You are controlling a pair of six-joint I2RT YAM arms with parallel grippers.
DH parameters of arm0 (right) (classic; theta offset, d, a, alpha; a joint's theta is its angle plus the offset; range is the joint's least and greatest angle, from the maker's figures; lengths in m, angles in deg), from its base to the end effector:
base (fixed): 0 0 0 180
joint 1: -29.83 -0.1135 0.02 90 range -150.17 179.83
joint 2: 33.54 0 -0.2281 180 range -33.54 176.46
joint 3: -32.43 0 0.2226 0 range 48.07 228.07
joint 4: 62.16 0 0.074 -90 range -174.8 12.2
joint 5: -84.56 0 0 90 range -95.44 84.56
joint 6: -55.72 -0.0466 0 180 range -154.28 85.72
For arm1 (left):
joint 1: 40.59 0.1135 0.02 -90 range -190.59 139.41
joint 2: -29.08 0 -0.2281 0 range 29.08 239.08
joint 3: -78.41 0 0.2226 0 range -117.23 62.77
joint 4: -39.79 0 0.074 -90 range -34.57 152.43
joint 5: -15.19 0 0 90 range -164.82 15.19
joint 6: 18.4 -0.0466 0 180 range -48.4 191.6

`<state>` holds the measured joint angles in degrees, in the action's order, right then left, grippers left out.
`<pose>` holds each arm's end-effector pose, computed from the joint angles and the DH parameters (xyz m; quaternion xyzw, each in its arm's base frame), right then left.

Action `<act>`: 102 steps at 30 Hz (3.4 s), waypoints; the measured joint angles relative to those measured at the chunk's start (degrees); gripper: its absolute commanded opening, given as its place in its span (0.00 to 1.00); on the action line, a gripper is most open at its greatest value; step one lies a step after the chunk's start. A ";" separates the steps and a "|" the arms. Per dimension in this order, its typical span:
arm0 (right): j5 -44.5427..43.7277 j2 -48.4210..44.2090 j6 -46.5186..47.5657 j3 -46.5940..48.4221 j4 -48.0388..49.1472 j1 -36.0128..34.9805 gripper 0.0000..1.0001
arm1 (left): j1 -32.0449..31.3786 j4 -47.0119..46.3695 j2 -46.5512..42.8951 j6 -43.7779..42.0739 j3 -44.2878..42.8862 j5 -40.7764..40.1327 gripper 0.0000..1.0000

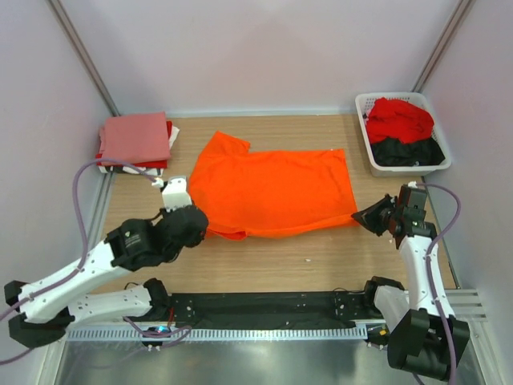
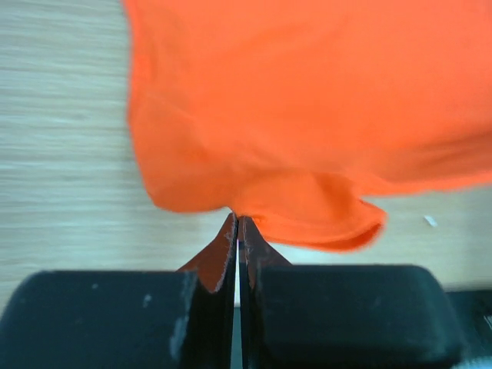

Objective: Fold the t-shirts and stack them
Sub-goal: Fold the tshirt

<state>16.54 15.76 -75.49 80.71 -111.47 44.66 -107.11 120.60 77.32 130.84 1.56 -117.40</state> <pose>0.1675 -0.0263 0.1922 0.3767 0.8456 0.2506 0.2834 0.0807 -0.1066 0.3047 -0.0614 0.8872 -0.1120 0.4434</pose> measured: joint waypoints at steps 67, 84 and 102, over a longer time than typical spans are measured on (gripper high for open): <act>-12.22 38.21 -2.43 23.58 15.47 -8.74 0.91 | 47.15 -8.94 59.54 -39.52 -38.86 29.55 0.63; -12.35 32.13 1.14 9.31 23.12 -17.31 0.55 | 46.64 -33.46 26.23 -22.60 16.63 39.80 0.58; -14.32 29.62 0.52 0.76 29.75 -17.44 0.82 | 46.47 -40.68 35.08 -23.43 18.18 35.06 0.53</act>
<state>2.22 45.37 -74.97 81.47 -81.72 27.22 -60.64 79.92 112.41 107.41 19.75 -82.34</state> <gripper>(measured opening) 0.765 0.532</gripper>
